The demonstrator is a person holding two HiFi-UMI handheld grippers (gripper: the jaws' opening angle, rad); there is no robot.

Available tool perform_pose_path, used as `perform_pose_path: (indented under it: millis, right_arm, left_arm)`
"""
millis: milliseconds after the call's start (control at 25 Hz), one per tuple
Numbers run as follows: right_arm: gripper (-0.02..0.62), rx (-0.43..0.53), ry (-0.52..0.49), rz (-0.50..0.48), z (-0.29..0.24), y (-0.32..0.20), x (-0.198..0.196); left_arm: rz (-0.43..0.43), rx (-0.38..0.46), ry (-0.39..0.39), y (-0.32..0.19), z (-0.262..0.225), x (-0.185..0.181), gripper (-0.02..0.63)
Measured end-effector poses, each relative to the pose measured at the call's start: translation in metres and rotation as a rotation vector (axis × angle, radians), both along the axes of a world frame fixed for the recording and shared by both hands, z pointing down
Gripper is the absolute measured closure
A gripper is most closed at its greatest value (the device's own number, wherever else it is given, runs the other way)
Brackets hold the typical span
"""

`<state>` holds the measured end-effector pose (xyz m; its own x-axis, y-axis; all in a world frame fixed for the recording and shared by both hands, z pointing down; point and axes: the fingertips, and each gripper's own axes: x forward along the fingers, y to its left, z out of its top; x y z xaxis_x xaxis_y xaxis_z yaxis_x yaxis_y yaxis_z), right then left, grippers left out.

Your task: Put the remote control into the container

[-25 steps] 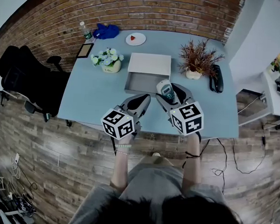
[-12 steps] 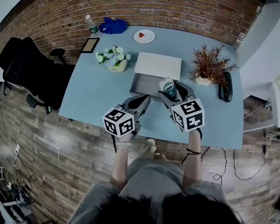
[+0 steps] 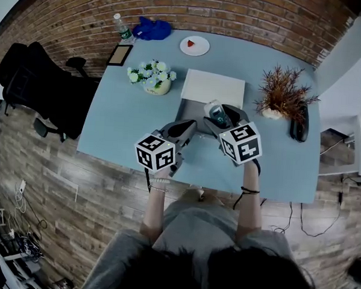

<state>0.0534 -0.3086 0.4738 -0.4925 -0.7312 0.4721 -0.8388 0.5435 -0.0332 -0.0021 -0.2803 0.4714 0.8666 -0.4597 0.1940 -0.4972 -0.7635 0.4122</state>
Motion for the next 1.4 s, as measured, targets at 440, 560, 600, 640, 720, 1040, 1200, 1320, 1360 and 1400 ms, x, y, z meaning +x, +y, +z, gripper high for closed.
perform_pose_path:
  millis: [440, 560, 600, 640, 720, 1040, 1200, 1320, 1360, 1400]
  right_arm:
    - [0.310, -0.164, 0.139, -0.184, 0.052, -0.025, -0.018]
    - [0.310, -0.201, 0.161, -0.228, 0.066, -0.029, -0.022]
    - [0.310, -0.212, 0.168, -0.239, 0.071, -0.031, -0.022]
    - [0.310, -0.224, 0.178, -0.251, 0.075, -0.032, -0.023]
    - [0.310, -0.245, 0.198, -0.276, 0.083, -0.035, -0.024]
    - [0.310, -0.323, 0.251, -0.346, 0.112, -0.038, -0.035]
    - [0.310, -0.344, 0.259, -0.366, 0.121, -0.038, -0.037]
    - [0.310, -0.352, 0.268, -0.372, 0.127, -0.038, -0.039]
    - [0.310, -0.359, 0.274, -0.375, 0.129, -0.038, -0.039]
    - [0.310, -0.367, 0.280, -0.379, 0.132, -0.037, -0.040]
  left_arm:
    - [-0.040, -0.100, -0.015, -0.015, 0.029, -0.006, 0.603]
    - [-0.049, -0.127, -0.015, -0.015, 0.038, -0.005, 0.603]
    - [-0.049, -0.134, -0.020, -0.014, 0.041, -0.004, 0.603]
    - [-0.049, -0.141, -0.027, -0.014, 0.045, -0.003, 0.603]
    - [-0.052, -0.155, -0.043, -0.013, 0.052, -0.002, 0.603]
    - [-0.082, -0.184, -0.051, -0.015, 0.062, -0.002, 0.603]
    - [-0.095, -0.194, -0.054, -0.014, 0.065, -0.002, 0.603]
    - [-0.097, -0.208, -0.063, -0.010, 0.070, -0.003, 0.603]
    - [-0.098, -0.213, -0.067, -0.009, 0.072, -0.004, 0.603]
    - [-0.099, -0.217, -0.070, -0.008, 0.073, -0.004, 0.603]
